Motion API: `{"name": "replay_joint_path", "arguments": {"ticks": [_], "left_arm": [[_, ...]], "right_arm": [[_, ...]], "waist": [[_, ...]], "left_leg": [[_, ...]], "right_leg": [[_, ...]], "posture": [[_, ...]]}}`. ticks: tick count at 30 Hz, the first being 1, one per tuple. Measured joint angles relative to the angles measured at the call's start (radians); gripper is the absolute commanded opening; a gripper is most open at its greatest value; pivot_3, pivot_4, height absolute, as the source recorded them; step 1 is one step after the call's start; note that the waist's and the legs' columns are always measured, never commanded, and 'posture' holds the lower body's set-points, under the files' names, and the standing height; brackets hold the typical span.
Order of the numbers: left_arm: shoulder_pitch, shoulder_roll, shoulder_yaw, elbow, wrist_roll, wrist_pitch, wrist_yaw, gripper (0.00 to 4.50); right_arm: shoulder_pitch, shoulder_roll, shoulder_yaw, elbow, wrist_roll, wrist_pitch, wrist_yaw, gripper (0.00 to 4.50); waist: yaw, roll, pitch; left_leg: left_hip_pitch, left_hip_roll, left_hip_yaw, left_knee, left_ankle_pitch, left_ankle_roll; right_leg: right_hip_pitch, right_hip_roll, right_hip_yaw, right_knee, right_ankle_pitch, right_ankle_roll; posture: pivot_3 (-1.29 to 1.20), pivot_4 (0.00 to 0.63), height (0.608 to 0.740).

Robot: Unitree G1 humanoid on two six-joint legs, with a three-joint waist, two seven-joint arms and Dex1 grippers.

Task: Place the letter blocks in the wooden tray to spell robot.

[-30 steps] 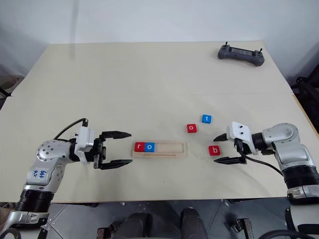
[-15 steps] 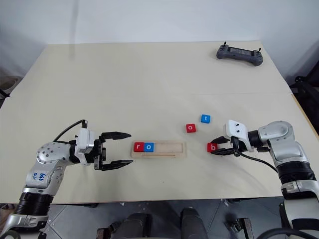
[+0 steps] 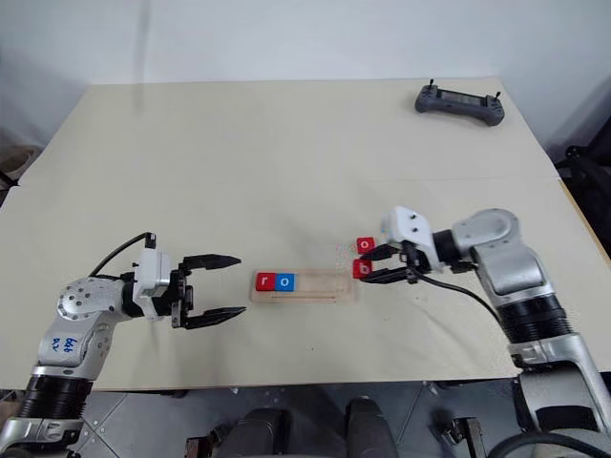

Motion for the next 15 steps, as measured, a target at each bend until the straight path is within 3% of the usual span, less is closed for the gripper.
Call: {"name": "replay_joint_path", "arguments": {"ticks": [8,15], "left_arm": [[0.031,0.008,0.018,0.001,0.001,-0.021,0.002,4.50],[0.060,0.008,0.021,0.000,0.001,-0.024,0.012,4.50]], "right_arm": [[-0.065,0.140,0.129,-0.043,-0.059,0.160,-0.139,1.46],[-0.069,0.169,0.194,-0.056,-0.077,0.219,-0.181,1.46]], "waist": [[0.001,0.000,0.000],[-0.001,0.000,0.000]], "left_leg": [[-0.001,-0.001,-0.001,0.000,0.000,0.000],[-0.001,-0.001,-0.001,0.000,0.000,0.000]], "right_leg": [[-0.001,0.000,0.000,0.001,0.000,0.000],[-0.002,0.000,0.000,0.001,0.000,0.000]], "posture": [[0.00,0.150,0.740],[0.00,0.150,0.740]]}}
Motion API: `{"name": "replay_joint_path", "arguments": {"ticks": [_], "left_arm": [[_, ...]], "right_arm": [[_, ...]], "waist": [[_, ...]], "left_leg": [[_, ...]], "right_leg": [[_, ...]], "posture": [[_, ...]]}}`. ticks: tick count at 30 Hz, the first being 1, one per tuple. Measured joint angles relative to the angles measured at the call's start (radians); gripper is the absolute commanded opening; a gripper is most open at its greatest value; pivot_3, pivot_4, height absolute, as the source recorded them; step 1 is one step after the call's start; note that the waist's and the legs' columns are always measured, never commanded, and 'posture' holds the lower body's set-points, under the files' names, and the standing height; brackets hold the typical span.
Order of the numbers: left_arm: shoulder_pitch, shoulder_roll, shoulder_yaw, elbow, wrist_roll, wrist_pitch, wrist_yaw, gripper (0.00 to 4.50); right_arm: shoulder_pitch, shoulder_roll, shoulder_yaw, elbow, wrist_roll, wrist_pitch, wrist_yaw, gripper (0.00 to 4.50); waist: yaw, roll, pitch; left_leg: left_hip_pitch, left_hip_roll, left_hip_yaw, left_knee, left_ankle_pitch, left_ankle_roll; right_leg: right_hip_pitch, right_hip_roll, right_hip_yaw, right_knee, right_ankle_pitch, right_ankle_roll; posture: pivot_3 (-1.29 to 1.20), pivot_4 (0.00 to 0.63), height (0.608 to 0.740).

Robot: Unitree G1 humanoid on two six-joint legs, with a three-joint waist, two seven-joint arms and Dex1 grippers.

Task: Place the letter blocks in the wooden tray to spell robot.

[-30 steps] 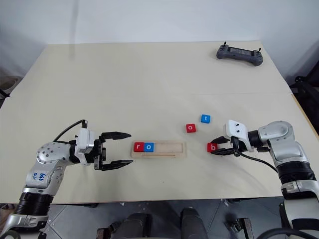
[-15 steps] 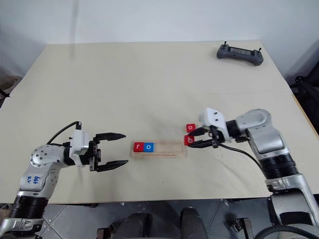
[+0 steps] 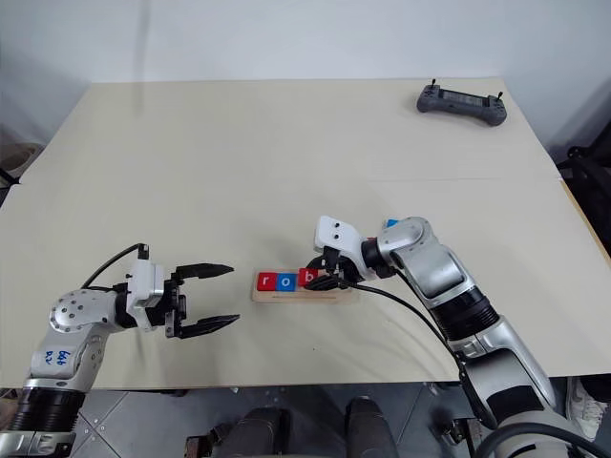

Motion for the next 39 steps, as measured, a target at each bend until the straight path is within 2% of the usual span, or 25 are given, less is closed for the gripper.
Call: {"name": "replay_joint_path", "arguments": {"ticks": [5,25,32,34,39], "left_arm": [[0.002,0.000,0.000,-0.003,0.000,-0.002,0.007,4.50],[0.003,0.000,0.000,-0.003,0.000,-0.004,0.013,4.50],[0.001,0.000,0.000,-0.003,0.000,-0.004,0.016,4.50],[0.000,0.000,0.000,-0.003,0.000,-0.004,0.017,4.50],[0.000,0.000,-0.001,-0.003,0.000,-0.004,0.018,4.50]], "right_arm": [[0.001,0.002,0.037,-0.010,-0.020,0.012,-0.014,1.46],[-0.013,0.023,0.038,0.016,-0.028,0.011,-0.036,1.46],[-0.017,0.024,0.035,0.016,-0.027,0.012,-0.038,3.89],[-0.016,0.022,0.031,0.012,-0.020,0.015,-0.034,4.46],[-0.011,-0.020,-0.005,-0.068,0.026,0.020,-0.001,4.46]], "waist": [[0.000,0.000,0.000],[-0.001,0.000,0.000],[-0.001,0.000,0.000],[-0.001,0.000,0.000],[0.000,0.000,0.000]], "left_leg": [[0.000,0.000,0.000,0.000,0.000,0.000],[0.000,0.000,0.000,-0.001,0.000,0.000],[0.000,0.000,0.000,-0.001,0.000,0.000],[0.000,0.000,0.000,-0.001,0.000,0.000],[0.000,0.000,0.000,-0.001,0.000,0.000]], "right_leg": [[-0.001,0.000,0.000,0.001,0.000,0.000],[-0.001,0.000,0.000,0.001,0.000,0.000],[-0.001,0.000,0.000,0.001,0.000,0.000],[-0.001,0.000,0.000,0.001,0.000,0.000],[-0.001,0.000,0.000,0.001,0.000,0.000]], "posture": [[0.00,0.150,0.740],[0.00,0.150,0.740],[0.00,0.150,0.740],[0.00,0.150,0.740],[0.00,0.150,0.740]]}}
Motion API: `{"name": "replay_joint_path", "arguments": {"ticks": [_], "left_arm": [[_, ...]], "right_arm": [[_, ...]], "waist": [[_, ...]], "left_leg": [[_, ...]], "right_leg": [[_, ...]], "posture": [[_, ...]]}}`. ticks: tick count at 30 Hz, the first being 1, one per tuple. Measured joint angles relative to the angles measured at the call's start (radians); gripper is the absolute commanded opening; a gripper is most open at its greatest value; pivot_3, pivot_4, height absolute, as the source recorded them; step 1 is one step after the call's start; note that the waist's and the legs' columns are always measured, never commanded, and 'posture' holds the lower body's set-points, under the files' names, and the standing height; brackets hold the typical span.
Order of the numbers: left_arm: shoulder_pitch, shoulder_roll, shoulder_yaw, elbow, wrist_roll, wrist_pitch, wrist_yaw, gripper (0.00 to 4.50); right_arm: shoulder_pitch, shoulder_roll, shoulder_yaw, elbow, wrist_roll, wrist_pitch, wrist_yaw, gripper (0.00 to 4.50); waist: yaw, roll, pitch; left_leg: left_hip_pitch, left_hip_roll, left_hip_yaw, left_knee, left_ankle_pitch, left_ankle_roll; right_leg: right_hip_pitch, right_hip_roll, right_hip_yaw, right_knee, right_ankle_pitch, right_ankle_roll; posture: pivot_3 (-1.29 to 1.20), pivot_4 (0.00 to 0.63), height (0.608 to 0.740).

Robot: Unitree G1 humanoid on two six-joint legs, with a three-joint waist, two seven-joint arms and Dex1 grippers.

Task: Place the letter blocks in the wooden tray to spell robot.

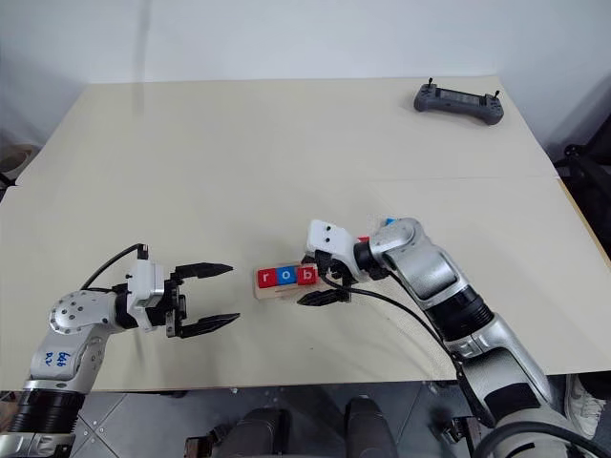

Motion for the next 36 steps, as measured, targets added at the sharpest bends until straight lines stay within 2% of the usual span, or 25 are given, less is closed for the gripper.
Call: {"name": "replay_joint_path", "arguments": {"ticks": [4,5,7,18,36], "left_arm": [[0.000,-0.001,0.000,0.000,0.000,0.000,0.000,4.50],[0.000,-0.001,-0.001,0.000,0.000,0.000,0.000,4.50],[-0.001,-0.001,-0.001,0.000,0.000,0.000,0.000,4.50],[-0.020,-0.003,-0.003,0.001,0.000,0.000,-0.002,4.50],[-0.023,-0.004,-0.003,0.001,0.000,0.004,-0.001,4.50]], "right_arm": [[0.034,-0.029,-0.029,-0.038,0.027,-0.010,0.009,4.46],[0.049,-0.037,-0.035,-0.038,0.029,-0.010,0.007,4.18],[0.064,-0.045,-0.046,-0.038,0.031,-0.010,0.001,3.89],[0.148,-0.058,-0.060,-0.078,0.028,-0.004,-0.041,0.05],[0.102,0.004,-0.023,-0.014,0.005,0.015,-0.115,0.05]], "waist": [[0.000,0.000,0.000],[0.000,0.000,0.000],[0.000,0.000,0.000],[0.000,0.000,0.000],[0.000,0.000,0.000]], "left_leg": [[0.000,0.000,0.000,0.000,0.000,0.000],[0.000,0.000,0.000,0.000,0.000,0.000],[0.000,0.000,0.000,0.000,0.000,0.000],[0.000,0.000,0.000,0.000,0.000,0.000],[0.000,0.000,0.000,0.000,0.000,0.000]], "right_leg": [[0.000,0.000,0.000,0.000,0.000,0.000],[0.000,0.000,0.000,0.000,0.000,0.000],[0.000,0.000,0.000,0.000,0.000,0.000],[0.000,0.000,0.000,0.000,0.000,0.000],[0.000,0.000,0.000,0.000,0.000,0.000]], "posture": [[0.00,0.150,0.740],[0.00,0.150,0.740],[0.00,0.150,0.740],[0.00,0.150,0.740],[0.00,0.150,0.740]]}}
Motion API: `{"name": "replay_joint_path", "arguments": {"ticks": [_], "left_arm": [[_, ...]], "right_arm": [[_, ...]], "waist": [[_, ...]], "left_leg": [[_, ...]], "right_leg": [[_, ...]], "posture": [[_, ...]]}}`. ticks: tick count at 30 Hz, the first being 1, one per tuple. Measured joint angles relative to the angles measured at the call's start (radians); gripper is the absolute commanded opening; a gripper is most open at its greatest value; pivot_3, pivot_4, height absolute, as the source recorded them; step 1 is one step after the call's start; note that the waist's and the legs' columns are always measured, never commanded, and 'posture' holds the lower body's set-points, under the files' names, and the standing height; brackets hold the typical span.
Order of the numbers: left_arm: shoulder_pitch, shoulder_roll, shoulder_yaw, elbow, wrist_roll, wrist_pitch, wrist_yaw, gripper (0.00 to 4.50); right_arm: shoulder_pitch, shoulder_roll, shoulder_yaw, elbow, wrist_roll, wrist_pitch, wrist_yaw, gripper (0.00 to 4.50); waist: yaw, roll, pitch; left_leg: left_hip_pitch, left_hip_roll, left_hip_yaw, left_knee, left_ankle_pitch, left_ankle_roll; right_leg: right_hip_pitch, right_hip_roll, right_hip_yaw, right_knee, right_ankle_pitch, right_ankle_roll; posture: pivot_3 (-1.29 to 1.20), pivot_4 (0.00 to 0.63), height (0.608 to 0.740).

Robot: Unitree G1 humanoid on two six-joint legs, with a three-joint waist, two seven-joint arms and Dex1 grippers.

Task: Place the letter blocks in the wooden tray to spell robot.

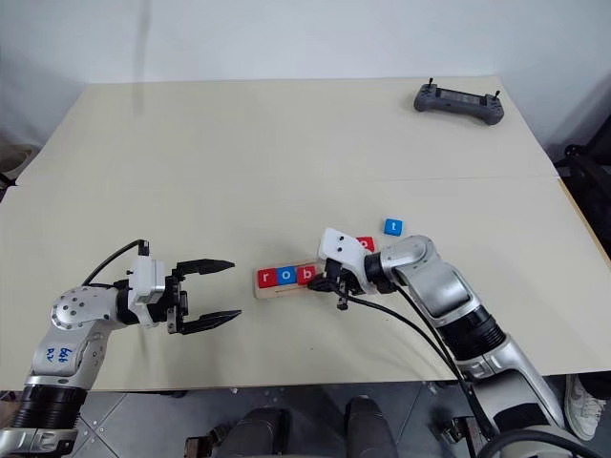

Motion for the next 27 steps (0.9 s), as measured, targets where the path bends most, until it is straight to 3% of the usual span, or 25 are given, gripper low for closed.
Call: {"name": "replay_joint_path", "arguments": {"ticks": [12,17,27], "left_arm": [[0.000,-0.007,-0.002,0.000,0.000,0.000,0.004,4.50],[-0.003,-0.007,-0.004,0.000,0.000,0.000,0.004,4.50],[-0.019,-0.016,-0.013,0.003,0.003,-0.002,0.006,4.50]], "right_arm": [[-0.010,0.026,0.000,0.022,-0.006,0.000,-0.017,0.05],[-0.027,-0.026,-0.050,0.029,0.030,-0.005,0.027,0.05],[-0.153,0.002,-0.120,0.375,-0.037,-0.181,-0.042,0.05]], "waist": [[0.000,0.000,0.000],[0.001,0.000,0.000],[-0.004,0.000,0.000]], "left_leg": [[0.000,0.000,0.000,0.000,0.000,0.000],[0.000,0.000,0.000,0.000,0.000,0.000],[0.000,0.000,0.001,-0.001,0.000,0.000]], "right_leg": [[0.000,0.000,0.000,0.000,0.000,0.000],[0.000,0.000,0.000,0.000,0.000,0.000],[-0.002,0.000,0.000,0.000,0.000,0.000]], "posture": [[0.00,0.150,0.740],[0.00,0.150,0.740],[0.00,0.150,0.740]]}}
